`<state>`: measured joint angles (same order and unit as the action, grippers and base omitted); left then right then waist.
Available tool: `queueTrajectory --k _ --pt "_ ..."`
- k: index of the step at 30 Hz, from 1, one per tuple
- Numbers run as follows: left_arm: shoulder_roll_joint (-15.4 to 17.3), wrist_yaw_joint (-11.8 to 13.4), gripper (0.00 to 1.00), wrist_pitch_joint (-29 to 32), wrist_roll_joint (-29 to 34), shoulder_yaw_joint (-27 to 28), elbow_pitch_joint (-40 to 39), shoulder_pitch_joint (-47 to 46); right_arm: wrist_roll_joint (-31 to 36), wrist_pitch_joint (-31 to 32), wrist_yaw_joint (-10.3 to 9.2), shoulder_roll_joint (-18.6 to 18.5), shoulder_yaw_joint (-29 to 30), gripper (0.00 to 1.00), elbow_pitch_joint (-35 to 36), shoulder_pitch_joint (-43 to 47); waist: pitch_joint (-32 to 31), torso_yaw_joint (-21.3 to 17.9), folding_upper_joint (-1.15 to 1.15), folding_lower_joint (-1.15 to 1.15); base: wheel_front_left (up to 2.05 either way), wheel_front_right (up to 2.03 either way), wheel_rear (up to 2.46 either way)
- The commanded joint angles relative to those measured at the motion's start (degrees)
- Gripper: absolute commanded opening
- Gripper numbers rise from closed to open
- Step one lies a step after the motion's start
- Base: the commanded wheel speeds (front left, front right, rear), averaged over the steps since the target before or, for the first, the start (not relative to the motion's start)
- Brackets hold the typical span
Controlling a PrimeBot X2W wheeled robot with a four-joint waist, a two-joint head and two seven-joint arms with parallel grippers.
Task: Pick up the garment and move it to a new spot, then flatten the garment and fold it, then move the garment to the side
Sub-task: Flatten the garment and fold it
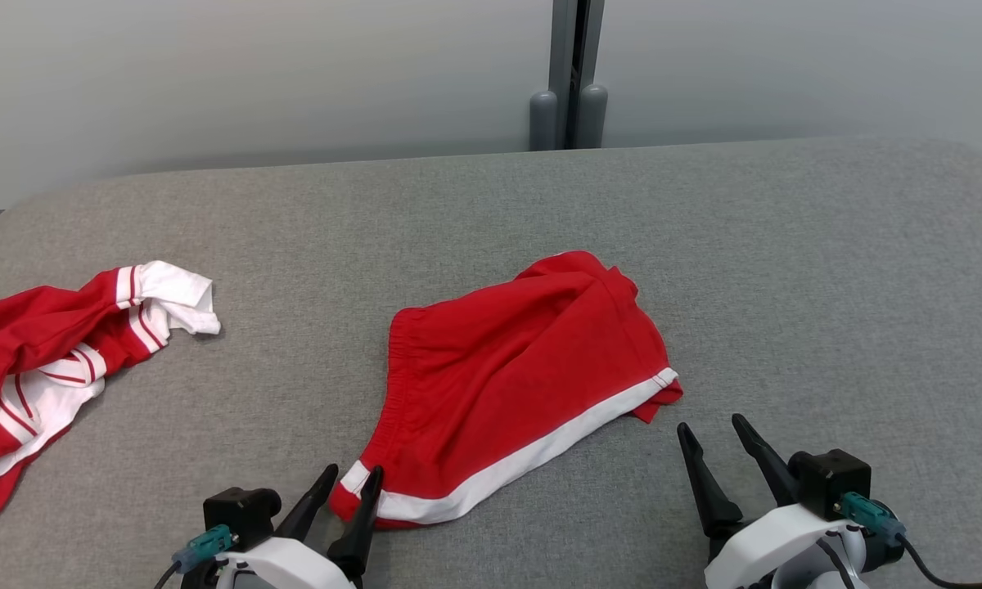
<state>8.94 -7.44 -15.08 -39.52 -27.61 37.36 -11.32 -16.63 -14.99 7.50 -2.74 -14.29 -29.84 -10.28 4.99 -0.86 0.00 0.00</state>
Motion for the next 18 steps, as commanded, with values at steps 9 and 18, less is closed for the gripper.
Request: queueTrajectory --k 9,18 --pt "2.15 -0.05 0.97 -0.11 1.18 -2.73 -1.81 -0.62 -0.39 -0.29 -0.02 -0.34 -0.37 1.00 -0.51 -0.55 -0.30 1.03 0.00 0.00 0.00 0.00 0.00" --pt "3.46 -0.05 0.16 -0.11 -1.67 -6.98 -0.66 -2.63 -0.40 -0.29 -0.02 -0.33 -0.79 1.00 -1.23 -0.51 -0.46 0.91 0.00 0.00 0.00 0.00 0.00"
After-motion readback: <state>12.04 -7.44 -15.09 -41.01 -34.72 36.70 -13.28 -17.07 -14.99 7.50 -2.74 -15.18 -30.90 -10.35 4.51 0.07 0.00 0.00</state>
